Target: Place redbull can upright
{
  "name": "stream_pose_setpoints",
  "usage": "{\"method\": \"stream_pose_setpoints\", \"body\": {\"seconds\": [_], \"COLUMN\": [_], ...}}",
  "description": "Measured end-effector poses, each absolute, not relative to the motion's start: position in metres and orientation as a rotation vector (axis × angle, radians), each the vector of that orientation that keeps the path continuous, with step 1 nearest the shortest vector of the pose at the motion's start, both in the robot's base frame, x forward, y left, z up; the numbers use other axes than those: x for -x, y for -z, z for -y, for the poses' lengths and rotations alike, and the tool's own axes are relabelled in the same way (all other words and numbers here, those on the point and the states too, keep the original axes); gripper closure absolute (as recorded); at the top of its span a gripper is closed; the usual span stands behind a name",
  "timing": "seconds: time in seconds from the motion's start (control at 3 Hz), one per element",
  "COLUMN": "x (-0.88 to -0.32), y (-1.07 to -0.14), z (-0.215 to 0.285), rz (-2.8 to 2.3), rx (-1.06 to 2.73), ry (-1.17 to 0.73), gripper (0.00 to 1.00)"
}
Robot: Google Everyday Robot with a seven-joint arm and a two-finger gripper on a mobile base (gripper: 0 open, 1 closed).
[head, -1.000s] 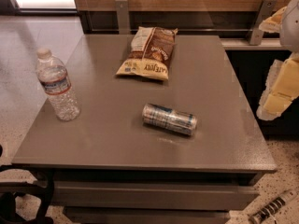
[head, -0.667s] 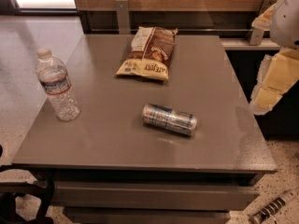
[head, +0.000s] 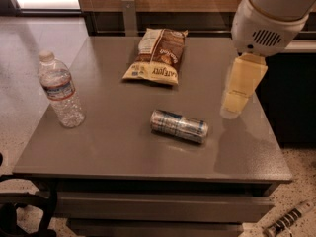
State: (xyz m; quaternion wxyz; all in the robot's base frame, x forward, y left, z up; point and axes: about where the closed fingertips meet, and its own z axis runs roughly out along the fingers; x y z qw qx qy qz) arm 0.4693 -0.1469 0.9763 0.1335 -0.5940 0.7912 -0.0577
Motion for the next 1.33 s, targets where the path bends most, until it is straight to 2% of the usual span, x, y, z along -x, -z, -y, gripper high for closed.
{"method": "stream_pose_setpoints", "body": {"seconds": [0.67,1.33], "x": [-0.473,-0.469], "y": [-0.926,-0.885], "z": [0.089,0.067], "rz": [-2.417,-2.496], "rx": [1.701,1.630], "ry": [0.066,0.002], "gripper": [0.00,0.00]}}
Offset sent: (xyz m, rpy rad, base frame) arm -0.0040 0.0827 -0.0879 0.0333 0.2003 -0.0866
